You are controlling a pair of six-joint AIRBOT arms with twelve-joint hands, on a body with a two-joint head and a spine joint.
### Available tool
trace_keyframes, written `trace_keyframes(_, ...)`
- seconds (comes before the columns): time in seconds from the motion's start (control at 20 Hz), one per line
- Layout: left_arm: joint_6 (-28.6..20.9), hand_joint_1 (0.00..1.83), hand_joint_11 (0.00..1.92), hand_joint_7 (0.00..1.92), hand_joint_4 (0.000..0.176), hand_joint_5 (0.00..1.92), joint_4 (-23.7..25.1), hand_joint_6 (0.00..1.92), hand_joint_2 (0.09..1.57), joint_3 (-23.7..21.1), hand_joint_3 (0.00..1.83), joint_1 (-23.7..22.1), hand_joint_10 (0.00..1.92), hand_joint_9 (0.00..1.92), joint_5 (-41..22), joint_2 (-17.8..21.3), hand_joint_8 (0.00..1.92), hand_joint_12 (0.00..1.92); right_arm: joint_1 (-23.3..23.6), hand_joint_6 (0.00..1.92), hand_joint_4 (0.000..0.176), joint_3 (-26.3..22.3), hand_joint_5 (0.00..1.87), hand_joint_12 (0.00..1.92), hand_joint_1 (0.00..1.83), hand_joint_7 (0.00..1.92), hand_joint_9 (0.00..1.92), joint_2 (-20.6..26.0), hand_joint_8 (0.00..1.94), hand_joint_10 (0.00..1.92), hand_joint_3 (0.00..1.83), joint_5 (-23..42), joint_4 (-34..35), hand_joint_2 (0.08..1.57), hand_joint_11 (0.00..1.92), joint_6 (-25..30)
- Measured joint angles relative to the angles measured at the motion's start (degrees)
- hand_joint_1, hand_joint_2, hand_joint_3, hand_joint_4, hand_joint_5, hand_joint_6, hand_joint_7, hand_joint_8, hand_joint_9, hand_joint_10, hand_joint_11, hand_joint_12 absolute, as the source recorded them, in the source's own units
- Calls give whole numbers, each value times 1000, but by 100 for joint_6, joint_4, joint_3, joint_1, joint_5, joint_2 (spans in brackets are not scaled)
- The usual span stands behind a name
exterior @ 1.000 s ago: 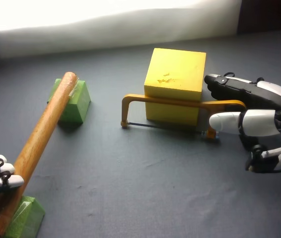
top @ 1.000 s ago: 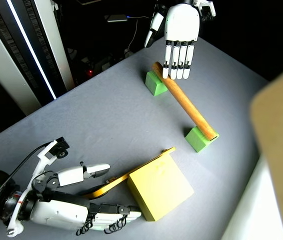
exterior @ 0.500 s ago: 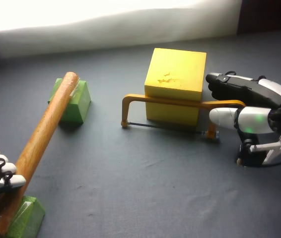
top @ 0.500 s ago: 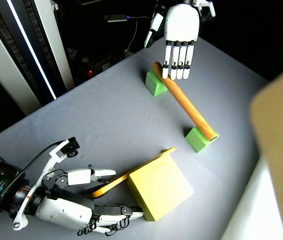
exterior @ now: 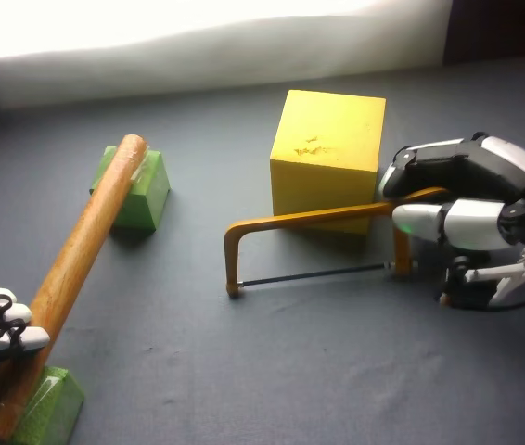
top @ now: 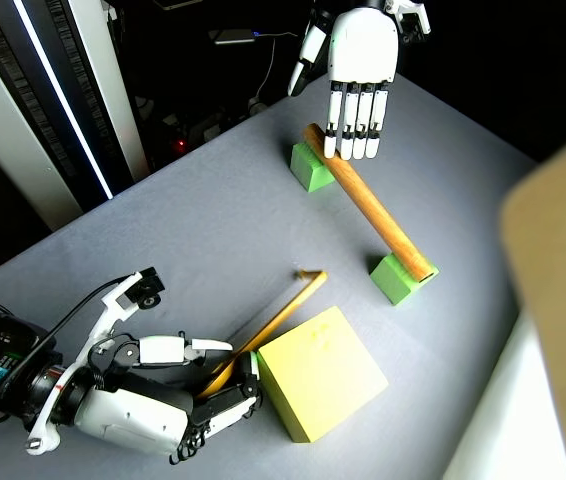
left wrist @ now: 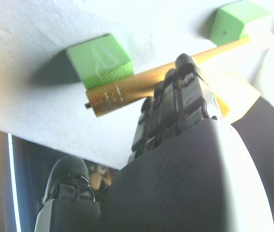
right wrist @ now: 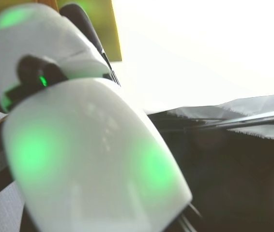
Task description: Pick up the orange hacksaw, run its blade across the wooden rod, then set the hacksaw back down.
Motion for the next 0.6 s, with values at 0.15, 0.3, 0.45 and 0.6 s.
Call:
trace_keyframes(0.15,0,0,0,51,0,53,-7,1,1196,2,0,-2,2,44,0,-7,2,226,0,1178,0,-236,754,1527,1355,828,828,269,1244,1422,0,289,48,1190,712,-210)
trace_keyframes(0.3,0,0,0,49,0,47,-9,1,1197,2,0,-7,1,39,0,-9,2,206,-11,1210,0,-616,738,1507,1352,815,819,590,1258,1433,2,645,70,1195,703,-433)
trace_keyframes(0.45,0,0,0,44,0,43,0,2,1202,2,2,-24,1,34,4,-13,2,202,-7,1193,0,-1056,742,1517,1354,817,824,925,1263,1430,0,883,72,1194,704,-437)
trace_keyframes(0.6,0,0,0,41,0,39,-2,1,1199,2,0,-28,0,31,2,-17,2,198,162,1183,0,-1373,741,1522,1353,818,820,1211,1267,1438,0,922,42,1195,707,-452)
